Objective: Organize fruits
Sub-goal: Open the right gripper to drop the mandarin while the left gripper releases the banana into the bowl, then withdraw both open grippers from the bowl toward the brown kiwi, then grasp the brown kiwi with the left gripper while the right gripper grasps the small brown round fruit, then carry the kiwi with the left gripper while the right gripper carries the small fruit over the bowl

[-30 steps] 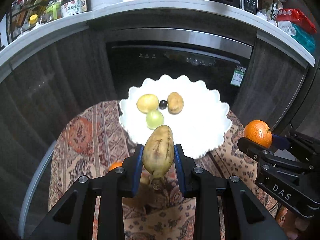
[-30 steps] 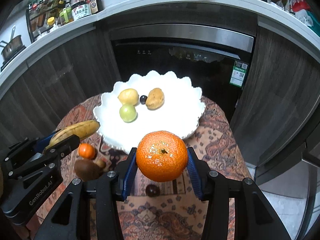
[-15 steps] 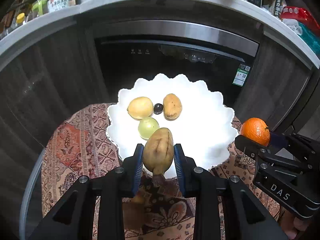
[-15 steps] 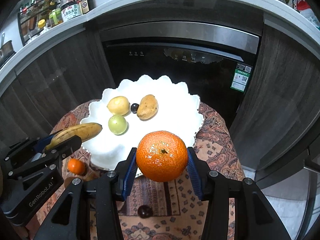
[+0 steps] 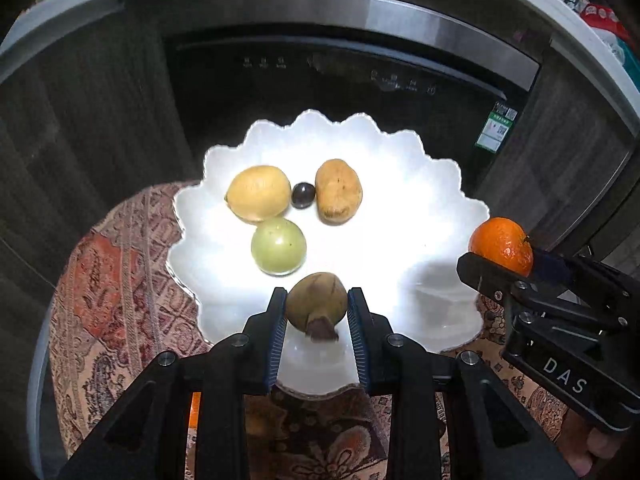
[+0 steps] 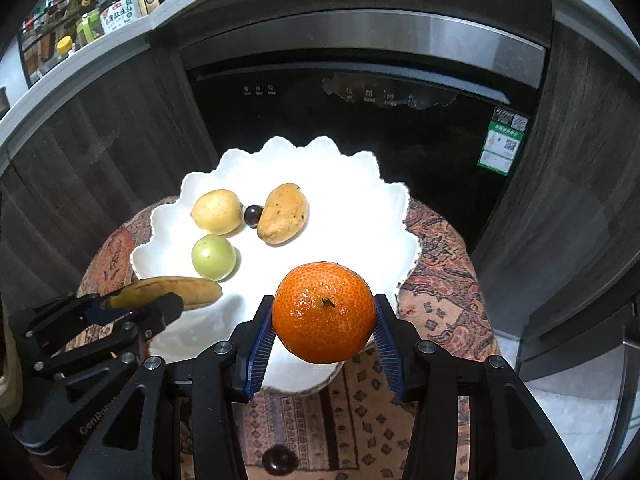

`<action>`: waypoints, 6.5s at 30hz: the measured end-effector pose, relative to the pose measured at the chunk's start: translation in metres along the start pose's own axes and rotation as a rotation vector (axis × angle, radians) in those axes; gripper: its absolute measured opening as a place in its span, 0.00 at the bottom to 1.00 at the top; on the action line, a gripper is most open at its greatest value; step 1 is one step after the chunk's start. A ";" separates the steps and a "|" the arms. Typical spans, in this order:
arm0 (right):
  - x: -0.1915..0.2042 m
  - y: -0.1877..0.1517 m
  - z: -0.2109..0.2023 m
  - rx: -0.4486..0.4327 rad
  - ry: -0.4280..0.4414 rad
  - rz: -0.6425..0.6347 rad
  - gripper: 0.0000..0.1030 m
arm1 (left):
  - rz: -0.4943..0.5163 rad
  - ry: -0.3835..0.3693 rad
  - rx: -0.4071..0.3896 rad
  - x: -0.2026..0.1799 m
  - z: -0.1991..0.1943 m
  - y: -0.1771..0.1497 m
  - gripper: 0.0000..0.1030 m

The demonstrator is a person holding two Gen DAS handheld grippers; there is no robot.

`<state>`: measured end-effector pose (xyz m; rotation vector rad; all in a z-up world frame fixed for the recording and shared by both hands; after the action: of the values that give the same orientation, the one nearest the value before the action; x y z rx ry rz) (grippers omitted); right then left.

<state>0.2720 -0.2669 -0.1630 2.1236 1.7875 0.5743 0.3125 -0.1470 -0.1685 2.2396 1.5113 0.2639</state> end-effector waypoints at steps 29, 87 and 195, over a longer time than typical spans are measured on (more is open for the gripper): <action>0.004 -0.014 -0.055 -0.080 -0.085 0.043 0.82 | -0.073 0.128 -0.129 0.021 -0.075 -0.021 0.95; 0.032 -0.100 -0.019 0.004 -0.162 0.012 0.88 | -0.094 0.175 -0.021 0.058 -0.027 -0.115 0.99; 0.127 -0.096 -0.001 0.066 -0.002 -0.200 0.24 | -0.273 0.154 -0.097 0.121 -0.068 -0.130 0.62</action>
<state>0.2075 -0.1255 -0.1944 1.9535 2.0135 0.4666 0.2252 0.0217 -0.1747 1.9482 1.8211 0.4231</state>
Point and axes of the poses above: each gripper's, at about its wrist camera, not at the fingertips, and z roughly the way its jaws point, x to its left, y to its top, the point moved 4 cm from there along z, roughly the way its jaws point, and after that the axes turned 7 degrees about x, right-handed, at the moved point
